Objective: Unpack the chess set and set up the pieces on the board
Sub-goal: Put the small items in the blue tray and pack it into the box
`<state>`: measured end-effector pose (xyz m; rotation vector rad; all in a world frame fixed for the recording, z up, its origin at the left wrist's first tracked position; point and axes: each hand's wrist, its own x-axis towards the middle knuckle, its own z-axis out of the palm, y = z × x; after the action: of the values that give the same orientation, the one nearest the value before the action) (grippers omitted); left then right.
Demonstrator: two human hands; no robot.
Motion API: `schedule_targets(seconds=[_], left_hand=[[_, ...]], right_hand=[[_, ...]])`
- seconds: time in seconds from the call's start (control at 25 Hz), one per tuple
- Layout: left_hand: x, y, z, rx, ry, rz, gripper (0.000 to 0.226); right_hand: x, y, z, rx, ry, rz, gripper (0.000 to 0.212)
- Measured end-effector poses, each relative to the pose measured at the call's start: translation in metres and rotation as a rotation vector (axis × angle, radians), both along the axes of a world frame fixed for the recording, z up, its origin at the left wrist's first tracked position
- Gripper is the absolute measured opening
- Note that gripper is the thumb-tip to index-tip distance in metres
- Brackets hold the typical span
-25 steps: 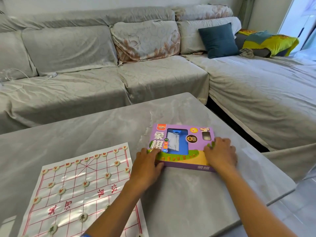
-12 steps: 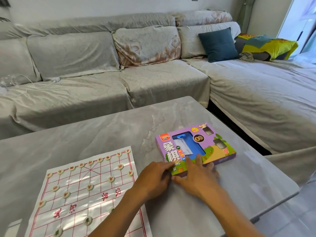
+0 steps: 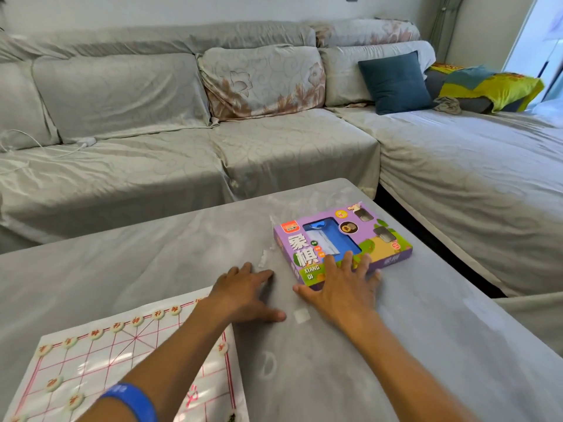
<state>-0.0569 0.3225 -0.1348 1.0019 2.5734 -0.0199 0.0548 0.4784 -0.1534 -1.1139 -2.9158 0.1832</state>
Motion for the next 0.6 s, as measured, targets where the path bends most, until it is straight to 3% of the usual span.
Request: schedule_targets(seconds=[0.24, 0.6], left_hand=[[-0.036, 0.026, 0.002, -0.161, -0.089, -0.074, 0.13], [-0.041, 0.027, -0.004, -0.142, -0.093, -0.112, 0.131]], right_hand=[[-0.084, 0.058, -0.008, -0.032, 0.086, -0.013, 0.093], [-0.142, 0.088, -0.011, -0.029, 0.107, -0.015, 0.093]])
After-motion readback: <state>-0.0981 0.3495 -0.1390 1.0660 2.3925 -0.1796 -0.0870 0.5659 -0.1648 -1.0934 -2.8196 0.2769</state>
